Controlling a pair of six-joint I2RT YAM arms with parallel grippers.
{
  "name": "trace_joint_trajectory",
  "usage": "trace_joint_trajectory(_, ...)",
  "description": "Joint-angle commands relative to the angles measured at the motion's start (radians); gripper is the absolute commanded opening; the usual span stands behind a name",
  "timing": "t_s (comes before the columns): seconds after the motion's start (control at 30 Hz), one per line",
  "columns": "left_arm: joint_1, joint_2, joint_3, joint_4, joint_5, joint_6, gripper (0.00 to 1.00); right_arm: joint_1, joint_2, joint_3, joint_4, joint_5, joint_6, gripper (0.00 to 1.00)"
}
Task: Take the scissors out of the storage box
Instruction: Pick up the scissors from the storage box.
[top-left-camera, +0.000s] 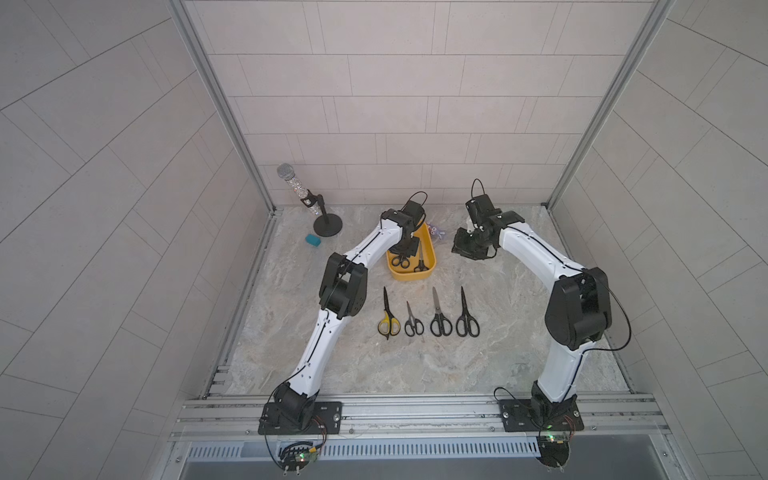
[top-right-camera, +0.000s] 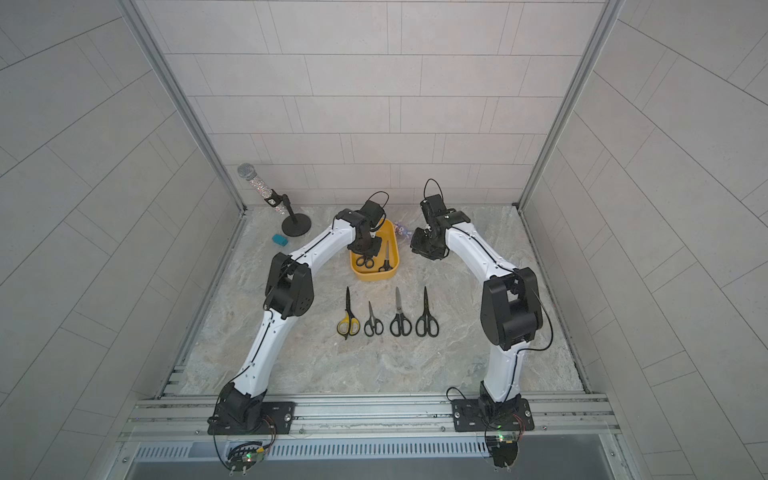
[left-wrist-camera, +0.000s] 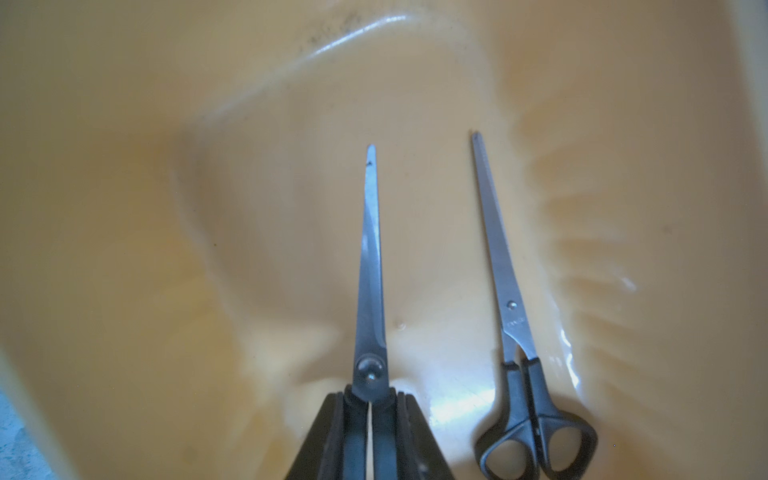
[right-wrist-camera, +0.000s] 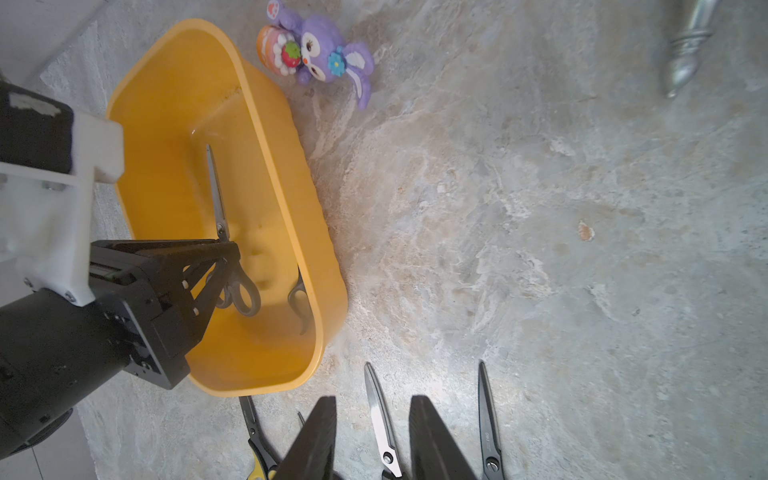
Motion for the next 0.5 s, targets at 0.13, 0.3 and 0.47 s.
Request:
trace_joint_trajectory(0.13,-0.005,-0.094,0.036,-0.033,-0.025,-0.002,0.0,-0.002,0.001,0.007,-0.021,0.012,-0.011,0.35)
trace_joint_trajectory(0.3,-0.006,-0.131,0.038,-0.042,-0.025,0.002,0.0,-0.001,-0.004,0.005,-0.018,0.012,-0.009,0.35)
trace_joint_trajectory(0.47,-0.01,-0.169,0.037,-0.061,-0.031,0.002,0.0,-0.001,-0.016,-0.001,-0.011,0.014,-0.008,0.35)
